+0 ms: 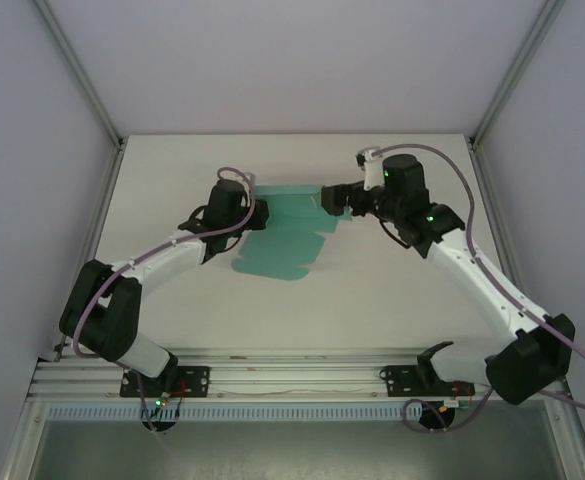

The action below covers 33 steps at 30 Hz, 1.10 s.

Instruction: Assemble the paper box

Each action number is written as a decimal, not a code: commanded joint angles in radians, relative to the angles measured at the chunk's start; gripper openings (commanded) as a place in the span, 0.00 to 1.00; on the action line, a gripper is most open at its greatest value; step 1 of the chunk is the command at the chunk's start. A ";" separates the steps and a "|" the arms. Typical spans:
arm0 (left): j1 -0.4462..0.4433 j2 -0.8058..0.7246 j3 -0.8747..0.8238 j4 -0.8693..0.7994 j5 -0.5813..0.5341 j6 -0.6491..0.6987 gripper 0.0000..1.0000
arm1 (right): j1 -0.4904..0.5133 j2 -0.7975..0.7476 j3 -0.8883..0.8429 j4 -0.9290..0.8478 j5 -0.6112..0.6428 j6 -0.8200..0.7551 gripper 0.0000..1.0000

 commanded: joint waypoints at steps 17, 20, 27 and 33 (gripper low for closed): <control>0.050 -0.046 -0.073 0.202 0.307 0.071 0.00 | -0.087 0.126 0.092 -0.154 -0.160 0.079 0.86; 0.049 -0.045 -0.069 0.196 0.298 0.077 0.00 | -0.087 0.126 0.085 -0.102 -0.215 0.090 0.85; 0.049 -0.018 -0.036 0.120 0.185 0.043 0.00 | -0.087 0.043 0.085 -0.043 -0.187 0.108 0.91; 0.045 -0.016 -0.050 0.137 0.157 0.034 0.00 | -0.085 0.010 0.094 0.061 -0.208 0.167 0.95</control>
